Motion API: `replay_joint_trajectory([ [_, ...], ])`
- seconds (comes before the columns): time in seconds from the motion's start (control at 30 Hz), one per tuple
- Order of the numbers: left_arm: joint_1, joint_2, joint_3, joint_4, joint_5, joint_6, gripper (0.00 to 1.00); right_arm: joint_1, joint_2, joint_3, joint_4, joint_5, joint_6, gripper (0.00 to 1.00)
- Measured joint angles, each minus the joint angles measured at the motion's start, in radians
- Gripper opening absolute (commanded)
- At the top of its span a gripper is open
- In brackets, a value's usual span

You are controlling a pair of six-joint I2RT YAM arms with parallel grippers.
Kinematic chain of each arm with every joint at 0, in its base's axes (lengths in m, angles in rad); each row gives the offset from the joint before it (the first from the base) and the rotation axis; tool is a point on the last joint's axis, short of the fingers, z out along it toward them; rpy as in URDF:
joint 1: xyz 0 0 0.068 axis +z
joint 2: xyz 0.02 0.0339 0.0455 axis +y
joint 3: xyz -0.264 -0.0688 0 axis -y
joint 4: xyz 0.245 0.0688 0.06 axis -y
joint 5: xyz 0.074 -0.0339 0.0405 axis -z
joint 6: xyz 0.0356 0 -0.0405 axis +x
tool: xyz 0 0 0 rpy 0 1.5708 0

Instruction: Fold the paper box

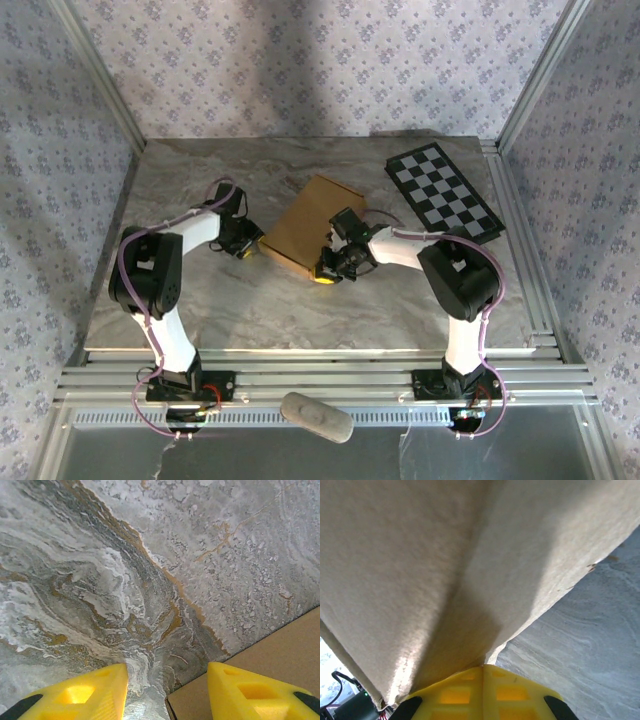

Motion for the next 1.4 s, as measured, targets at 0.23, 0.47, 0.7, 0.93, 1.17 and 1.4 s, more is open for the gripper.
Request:
replay_joint_trajectory([
  [0.23, -0.016, -0.026, -0.020, -0.028, -0.002, 0.003, 0.47, -0.035, -0.039, -0.016, -0.065, -0.002, -0.019, 0.17],
  [0.47, -0.023, -0.035, -0.020, -0.075, 0.024, 0.023, 0.53, -0.103, -0.145, -0.031, -0.099, 0.005, -0.080, 0.19],
  [0.7, 0.016, -0.056, 0.021, -0.175, 0.023, 0.055, 0.56, -0.267, -0.220, -0.027, -0.119, 0.025, -0.101, 0.19],
  [0.93, 0.048, -0.003, 0.201, -0.191, 0.053, 0.089, 0.54, -0.452, -0.119, 0.185, -0.144, 0.068, -0.096, 0.17],
  [1.17, 0.047, 0.196, 0.404, -0.186, 0.107, 0.109, 0.51, -0.521, 0.105, 0.359, -0.120, 0.073, -0.029, 0.14],
  [1.4, 0.018, 0.318, 0.488, -0.193, 0.134, 0.117, 0.51, -0.478, 0.265, 0.471, -0.119, 0.071, 0.001, 0.13],
])
